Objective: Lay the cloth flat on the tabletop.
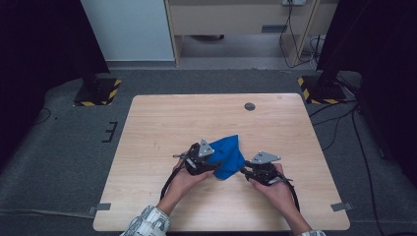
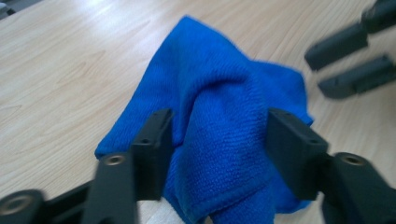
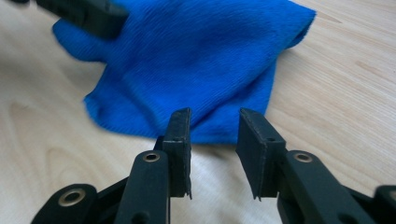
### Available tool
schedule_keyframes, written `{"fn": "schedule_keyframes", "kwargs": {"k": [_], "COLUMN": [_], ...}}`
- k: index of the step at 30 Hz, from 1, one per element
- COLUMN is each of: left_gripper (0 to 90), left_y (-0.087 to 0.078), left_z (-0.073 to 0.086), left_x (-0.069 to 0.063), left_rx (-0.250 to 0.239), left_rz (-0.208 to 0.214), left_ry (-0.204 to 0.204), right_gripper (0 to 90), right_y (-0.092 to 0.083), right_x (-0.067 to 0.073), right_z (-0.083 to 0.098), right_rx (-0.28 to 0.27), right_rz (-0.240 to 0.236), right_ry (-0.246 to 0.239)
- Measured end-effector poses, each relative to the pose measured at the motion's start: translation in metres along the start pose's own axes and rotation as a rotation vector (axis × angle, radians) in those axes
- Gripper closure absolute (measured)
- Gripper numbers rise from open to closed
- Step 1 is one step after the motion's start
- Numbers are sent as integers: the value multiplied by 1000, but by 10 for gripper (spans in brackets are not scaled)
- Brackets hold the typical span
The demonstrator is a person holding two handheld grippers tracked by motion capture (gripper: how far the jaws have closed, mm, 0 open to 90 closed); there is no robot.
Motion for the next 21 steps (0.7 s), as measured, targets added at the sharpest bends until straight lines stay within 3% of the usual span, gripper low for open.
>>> {"fn": "schedule_keyframes", "kwargs": {"k": [1,3,4,8,13,18,21], "left_gripper": [439,580,580,771,814,811,800], "left_y": [2,5,5,2,-13,-29,-33], "left_z": [1,3,2,1,-5,-6,-5], "left_x": [0,0,0,-4,-6,-4,3], "left_rx": [7,21,22,19,-22,-52,-60], "left_rz": [-8,-14,-15,18,53,68,56], "left_ry": [6,16,20,25,-1,-40,-72], "right_gripper": [646,642,642,644,735,873,894], "right_y": [0,8,8,19,18,19,16], "right_x": [0,-7,-7,-7,-4,-5,-5], "right_z": [0,-2,-2,-1,2,7,8], "right_rx": [0,-1,-1,26,49,67,81], "right_rz": [0,12,12,-1,-34,-31,-33], "right_ry": [0,29,29,43,87,56,45]}}
Point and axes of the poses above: each handheld gripper's, and its own axes: y roughly forward along the jaws, z roughly out of its underside, x roughly to its left, the point moved 7 cm from there along y, roughly forward along the jaws, and after that the axes turned 2 degrees about y, right-handed, at the moved point
